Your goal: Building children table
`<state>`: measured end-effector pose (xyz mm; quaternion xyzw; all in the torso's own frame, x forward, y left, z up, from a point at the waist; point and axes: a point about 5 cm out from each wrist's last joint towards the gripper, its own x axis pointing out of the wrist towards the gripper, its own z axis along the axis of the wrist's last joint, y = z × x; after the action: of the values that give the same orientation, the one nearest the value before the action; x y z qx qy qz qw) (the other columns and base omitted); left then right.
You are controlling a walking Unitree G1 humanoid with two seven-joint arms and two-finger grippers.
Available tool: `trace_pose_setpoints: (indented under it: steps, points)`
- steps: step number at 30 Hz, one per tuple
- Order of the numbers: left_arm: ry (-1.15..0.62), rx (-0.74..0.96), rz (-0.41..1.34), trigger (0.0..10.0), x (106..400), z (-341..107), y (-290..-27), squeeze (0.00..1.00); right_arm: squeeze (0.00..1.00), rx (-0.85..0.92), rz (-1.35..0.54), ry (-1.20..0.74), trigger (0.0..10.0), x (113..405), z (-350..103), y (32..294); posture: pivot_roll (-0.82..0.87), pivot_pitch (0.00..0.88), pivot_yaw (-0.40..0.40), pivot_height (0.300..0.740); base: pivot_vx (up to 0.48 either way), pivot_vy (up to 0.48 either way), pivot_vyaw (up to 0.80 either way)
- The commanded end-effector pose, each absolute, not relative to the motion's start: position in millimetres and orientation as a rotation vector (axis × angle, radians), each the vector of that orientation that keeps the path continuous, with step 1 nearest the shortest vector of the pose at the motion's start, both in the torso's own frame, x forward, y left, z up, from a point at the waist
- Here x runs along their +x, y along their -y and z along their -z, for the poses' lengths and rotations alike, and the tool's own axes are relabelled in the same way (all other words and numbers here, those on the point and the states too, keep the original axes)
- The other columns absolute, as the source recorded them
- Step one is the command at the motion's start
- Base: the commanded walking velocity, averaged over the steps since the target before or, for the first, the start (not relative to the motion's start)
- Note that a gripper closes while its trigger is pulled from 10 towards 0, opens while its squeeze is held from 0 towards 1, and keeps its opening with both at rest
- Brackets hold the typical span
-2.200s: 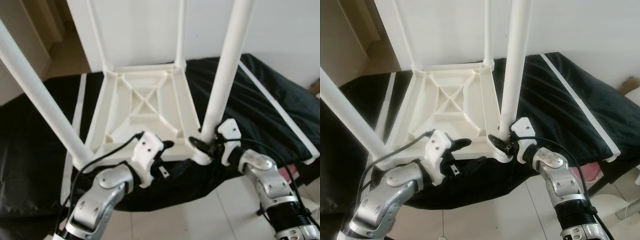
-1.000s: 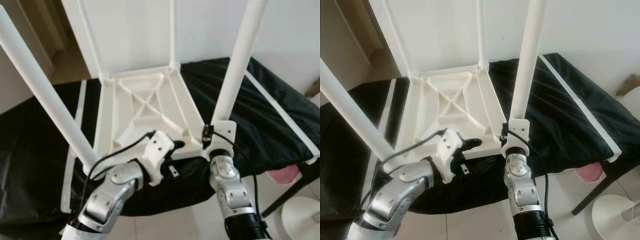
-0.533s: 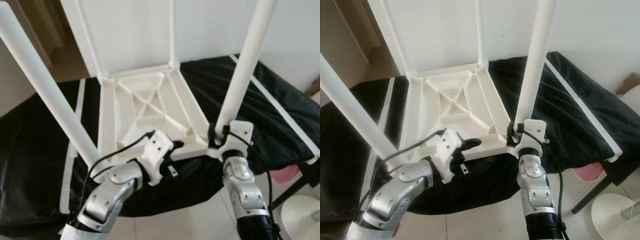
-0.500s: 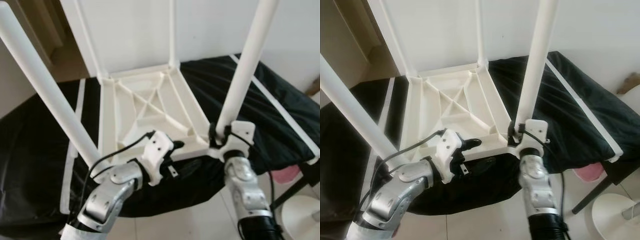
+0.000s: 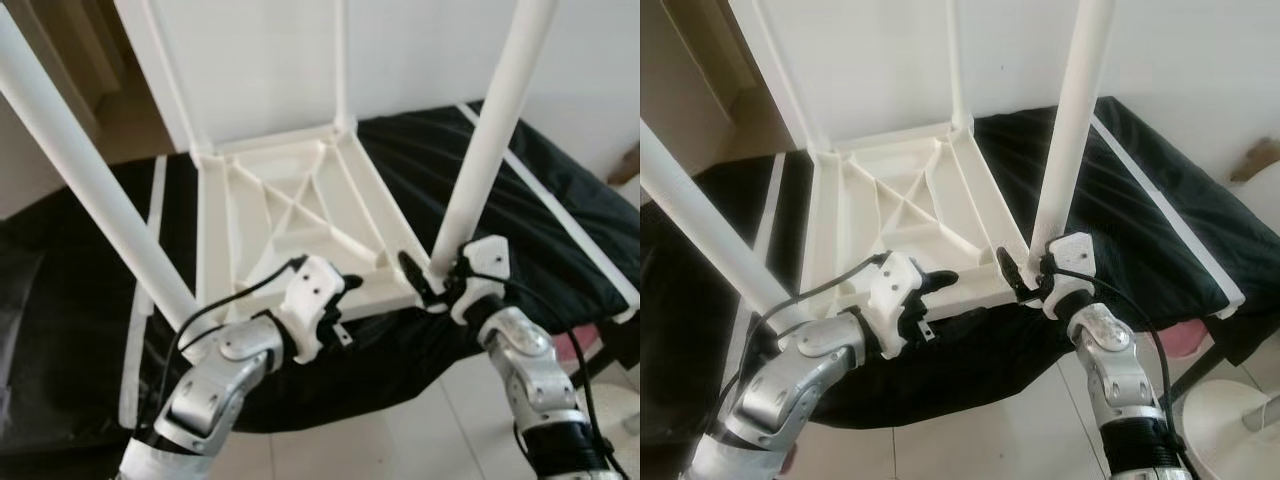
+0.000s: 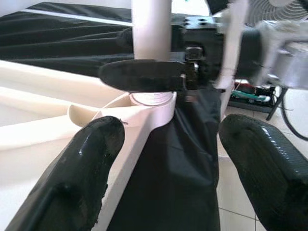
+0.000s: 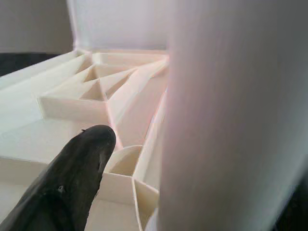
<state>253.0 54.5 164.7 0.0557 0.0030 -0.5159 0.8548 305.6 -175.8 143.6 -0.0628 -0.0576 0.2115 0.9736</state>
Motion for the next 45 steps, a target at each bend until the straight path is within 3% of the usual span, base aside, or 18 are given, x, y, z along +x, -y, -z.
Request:
trace_pose_setpoints:
  steps: [1, 3, 4, 5, 6, 20, 21, 31, 37, 43, 45]
  points:
    - [-0.023, 0.131, 1.15, 10.0, 250.8, -162.4, -54.3, 0.0, 0.0, -0.142, -0.478, 0.107, 8.4, 309.2, -142.6, 174.5, -0.01, 0.0, 0.092, 0.74, 0.0, 0.0, 0.0]
    - [-0.022, 0.131, 1.153, 10.0, 250.7, -162.3, -54.1, 0.0, 0.0, -0.153, -0.483, 0.103, 8.4, 310.8, -142.8, 176.1, -0.01, 0.0, 0.091, 0.74, 0.0, 0.0, 0.0]
    - [-0.017, 0.124, 1.155, 10.0, 250.6, -163.0, -53.5, 0.0, 0.0, -0.171, -0.494, 0.099, 3.3, 312.2, -142.2, 178.2, -0.01, 0.0, 0.088, 0.74, 0.0, 0.0, 0.0]
    - [-0.014, 0.119, 1.154, 10.0, 250.6, -163.8, -53.0, 0.0, 0.0, -0.183, -0.504, 0.087, 0.6, 313.0, -141.0, 179.7, -0.01, 0.0, 0.086, 0.74, 0.0, 0.0, 0.0]
    - [-0.012, 0.116, 1.152, 10.0, 250.5, -164.0, -52.2, 0.0, 0.0, -0.204, -0.515, 0.073, 0.0, 312.7, -139.4, 180.8, -0.01, 0.0, 0.084, 0.74, 0.0, 0.0, 0.0]
    - [0.005, 0.102, 1.13, 10.0, 250.0, -163.5, -49.8, 0.0, 0.0, -0.223, -0.541, 0.003, 0.0, 309.2, -130.7, 183.3, -0.01, 0.0, 0.075, 0.74, 0.0, 0.0, 0.0]
    - [0.004, 0.102, 1.133, 10.0, 250.4, -163.4, -49.3, 0.0, 0.0, -0.17, -0.486, -0.001, 10.0, 309.9, -127.0, 185.4, -0.01, 0.0, 0.074, 0.74, 0.0, 0.0, 0.0]
    - [0.003, 0.102, 1.091, 10.0, 256.2, -161.6, -51.7, 0.0, 0.0, -0.158, -0.218, 0.005, 10.0, 308.1, -120.2, 187.1, -0.03, 0.0, 0.082, 0.74, 0.0, 0.0, 0.0]
    - [0.01, 0.1, 1.064, 10.0, 259.5, -161.1, -51.7, 0.0, 0.0, -0.101, 0.037, -0.037, 10.0, 299.0, -111.2, 175.4, -0.03, 0.0, 0.083, 0.74, 0.0, 0.0, 0.0]
    - [0.011, 0.097, 1.067, 10.0, 258.8, -161.0, -50.4, 0.0, 0.0, -0.076, 0.134, -0.048, 10.0, 294.2, -109.2, 167.6, -0.04, 0.0, 0.08, 0.74, 0.0, 0.0, 0.0]
    - [0.014, 0.094, 1.069, 10.0, 258.9, -161.1, -49.2, 0.0, 0.0, -0.046, 0.267, -0.074, 10.0, 289.4, -104.9, 162.1, -0.04, 0.0, 0.076, 0.74, 0.0, 0.0, 0.0]
